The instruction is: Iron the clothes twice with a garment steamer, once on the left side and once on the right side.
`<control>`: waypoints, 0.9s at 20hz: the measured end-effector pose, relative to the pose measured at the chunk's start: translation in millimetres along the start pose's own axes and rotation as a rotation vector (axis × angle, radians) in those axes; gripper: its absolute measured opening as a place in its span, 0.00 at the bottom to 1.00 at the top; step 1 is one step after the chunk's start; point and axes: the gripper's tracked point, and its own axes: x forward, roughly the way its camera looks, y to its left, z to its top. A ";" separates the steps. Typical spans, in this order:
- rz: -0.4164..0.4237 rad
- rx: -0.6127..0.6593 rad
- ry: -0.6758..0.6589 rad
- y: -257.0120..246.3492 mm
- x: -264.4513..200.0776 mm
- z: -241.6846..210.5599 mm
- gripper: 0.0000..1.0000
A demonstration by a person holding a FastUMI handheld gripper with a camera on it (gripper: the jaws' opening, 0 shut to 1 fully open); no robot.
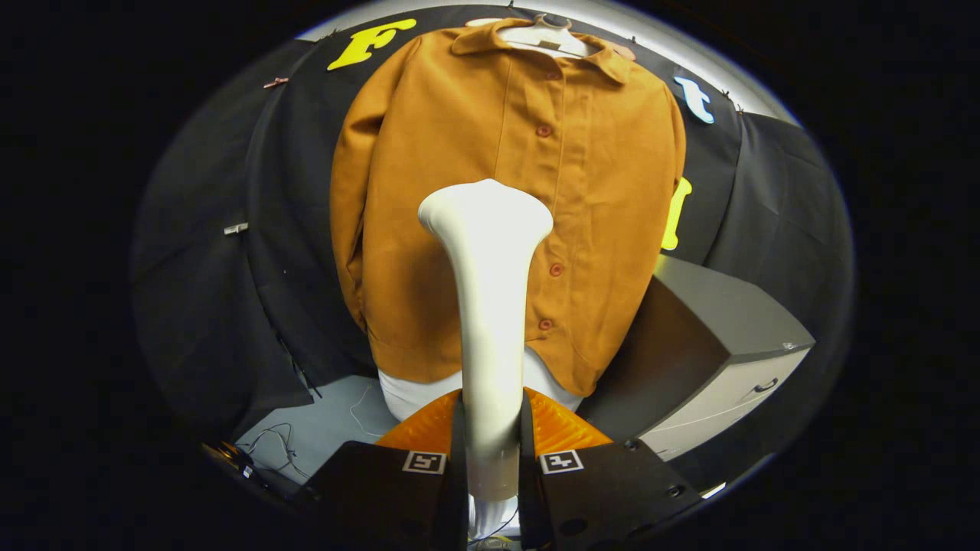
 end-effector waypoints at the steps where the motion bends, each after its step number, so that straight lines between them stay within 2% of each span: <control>1: -0.005 0.004 -0.016 -5.4 -7.6 7.8 0.30; 8: -0.039 0.045 -0.130 -40.4 -61.2 64.0 0.30; 18: -0.064 0.094 -0.262 -57.3 -128.4 127.7 0.29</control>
